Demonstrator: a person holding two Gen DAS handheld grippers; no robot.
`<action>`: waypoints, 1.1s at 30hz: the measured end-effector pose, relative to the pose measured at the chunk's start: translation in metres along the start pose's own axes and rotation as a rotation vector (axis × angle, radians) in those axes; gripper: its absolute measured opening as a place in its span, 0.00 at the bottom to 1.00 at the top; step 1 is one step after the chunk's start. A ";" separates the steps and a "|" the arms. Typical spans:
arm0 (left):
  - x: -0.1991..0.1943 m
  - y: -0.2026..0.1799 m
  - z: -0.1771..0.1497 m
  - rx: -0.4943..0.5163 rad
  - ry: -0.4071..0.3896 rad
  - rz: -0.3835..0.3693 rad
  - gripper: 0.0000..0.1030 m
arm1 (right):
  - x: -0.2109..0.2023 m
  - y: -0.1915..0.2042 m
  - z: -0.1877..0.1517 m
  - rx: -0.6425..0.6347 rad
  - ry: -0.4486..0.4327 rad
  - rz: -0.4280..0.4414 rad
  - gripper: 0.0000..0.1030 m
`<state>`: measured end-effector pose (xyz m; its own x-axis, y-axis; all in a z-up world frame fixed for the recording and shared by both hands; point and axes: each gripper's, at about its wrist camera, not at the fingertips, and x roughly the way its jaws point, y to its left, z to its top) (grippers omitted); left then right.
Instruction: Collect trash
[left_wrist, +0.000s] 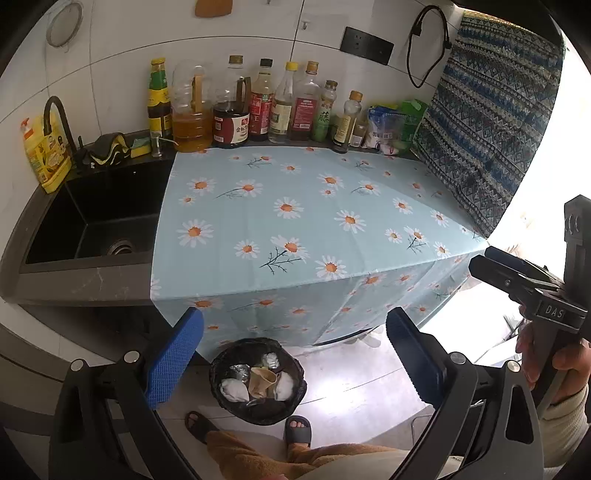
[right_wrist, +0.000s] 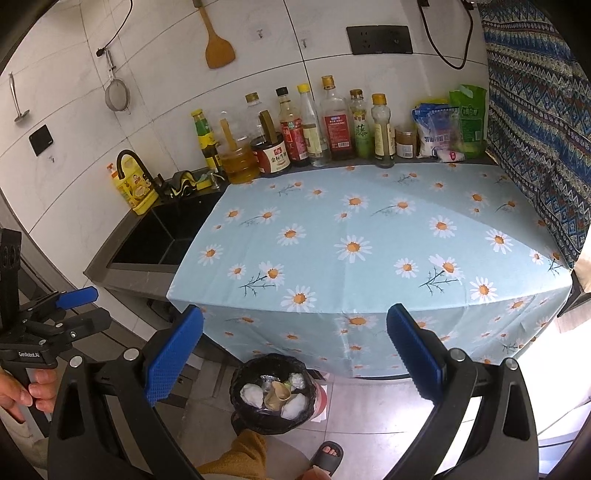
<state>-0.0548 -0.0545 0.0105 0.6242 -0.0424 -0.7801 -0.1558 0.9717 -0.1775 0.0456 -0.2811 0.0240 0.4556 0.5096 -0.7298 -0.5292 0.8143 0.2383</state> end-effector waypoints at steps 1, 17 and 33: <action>0.000 0.000 0.000 0.000 -0.001 0.001 0.93 | 0.000 -0.001 0.000 0.001 0.003 0.002 0.96; 0.005 -0.005 0.005 0.007 0.006 0.009 0.93 | 0.004 -0.002 0.001 0.004 0.012 0.015 0.96; 0.008 -0.005 0.007 0.009 0.006 0.006 0.93 | 0.009 -0.002 0.005 0.006 0.010 0.014 0.96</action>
<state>-0.0440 -0.0579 0.0095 0.6188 -0.0381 -0.7846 -0.1523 0.9740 -0.1675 0.0546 -0.2769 0.0201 0.4408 0.5179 -0.7331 -0.5310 0.8090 0.2522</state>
